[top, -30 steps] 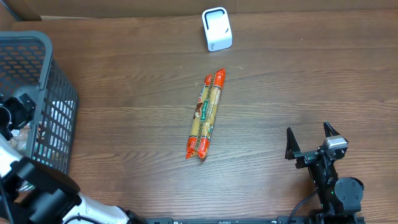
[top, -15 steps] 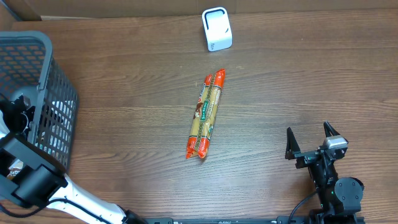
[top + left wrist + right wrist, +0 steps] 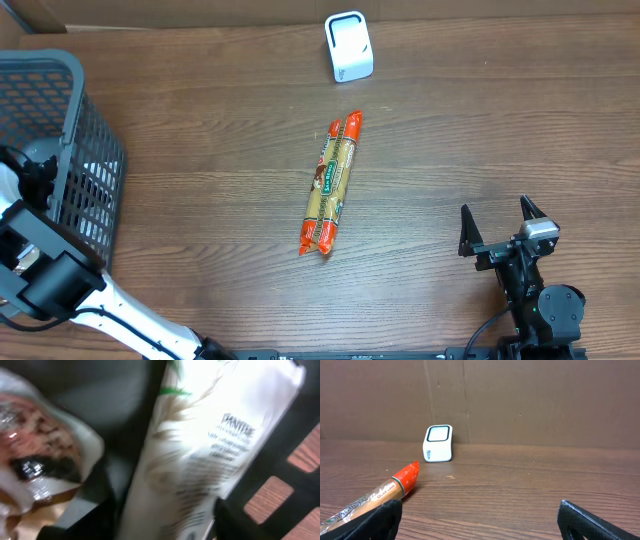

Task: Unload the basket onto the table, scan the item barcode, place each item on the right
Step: 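Reach the left gripper into the basket and grasp the white Pantene tube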

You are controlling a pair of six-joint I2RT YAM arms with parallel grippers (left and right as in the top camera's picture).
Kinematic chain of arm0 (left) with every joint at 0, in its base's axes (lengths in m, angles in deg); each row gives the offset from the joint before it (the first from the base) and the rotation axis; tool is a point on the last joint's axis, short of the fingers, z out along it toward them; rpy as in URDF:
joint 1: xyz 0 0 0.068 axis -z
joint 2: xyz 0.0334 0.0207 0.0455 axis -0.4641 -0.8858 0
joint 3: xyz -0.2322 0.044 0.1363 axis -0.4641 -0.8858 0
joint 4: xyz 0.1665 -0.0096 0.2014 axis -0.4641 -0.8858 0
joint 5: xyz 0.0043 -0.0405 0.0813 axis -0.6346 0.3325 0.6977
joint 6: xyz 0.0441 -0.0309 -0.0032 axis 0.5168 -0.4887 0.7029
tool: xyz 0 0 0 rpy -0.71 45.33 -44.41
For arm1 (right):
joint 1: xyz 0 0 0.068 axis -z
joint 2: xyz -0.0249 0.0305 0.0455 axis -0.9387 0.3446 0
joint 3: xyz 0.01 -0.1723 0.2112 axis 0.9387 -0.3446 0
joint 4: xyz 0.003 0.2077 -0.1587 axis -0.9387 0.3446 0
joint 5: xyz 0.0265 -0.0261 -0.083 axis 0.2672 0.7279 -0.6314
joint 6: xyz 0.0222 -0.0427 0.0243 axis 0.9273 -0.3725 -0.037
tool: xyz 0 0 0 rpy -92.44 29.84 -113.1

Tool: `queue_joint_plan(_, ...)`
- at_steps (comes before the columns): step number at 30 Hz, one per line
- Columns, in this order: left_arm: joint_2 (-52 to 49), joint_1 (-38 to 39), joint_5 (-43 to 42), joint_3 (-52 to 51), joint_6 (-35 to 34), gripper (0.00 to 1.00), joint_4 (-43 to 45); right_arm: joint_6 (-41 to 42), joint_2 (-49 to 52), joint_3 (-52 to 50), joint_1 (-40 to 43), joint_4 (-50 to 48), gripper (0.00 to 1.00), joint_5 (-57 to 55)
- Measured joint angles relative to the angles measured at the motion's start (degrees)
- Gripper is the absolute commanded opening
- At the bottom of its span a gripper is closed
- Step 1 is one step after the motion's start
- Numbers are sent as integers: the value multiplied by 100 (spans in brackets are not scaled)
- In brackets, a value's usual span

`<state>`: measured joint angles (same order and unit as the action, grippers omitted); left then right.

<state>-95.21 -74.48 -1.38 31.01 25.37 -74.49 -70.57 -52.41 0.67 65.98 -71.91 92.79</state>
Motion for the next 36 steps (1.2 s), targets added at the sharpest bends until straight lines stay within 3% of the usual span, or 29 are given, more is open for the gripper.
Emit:
queue_joint_plan(6,0,37,247,-2,-302,57,66,0,0,0,0,-4,100,0)
queue_joint_plan(12,153,70,492,-341,-601,56,531,0,0,0,0,-4,100,0)
queue_joint_plan(14,236,72,503,-496,-636,41,706,0,0,0,0,-4,100,0)
queue_joint_plan(15,267,70,503,-551,-649,20,780,0,0,0,0,-2,100,-2)
queue_joint_plan(16,286,68,496,-586,-671,8,822,0,0,0,0,0,100,0)
queue_joint_plan(17,293,68,461,-601,-680,4,835,0,0,0,0,-2,100,0)
queue_joint_plan(26,254,63,378,-254,-684,4,407,0,0,0,0,-2,100,2)
queue_joint_plan(32,-138,138,619,1047,-920,4,-739,2,0,0,0,-2,100,0)
queue_joint_plan(36,-136,348,660,2487,-1134,4,-1394,0,0,0,0,-2,100,0)
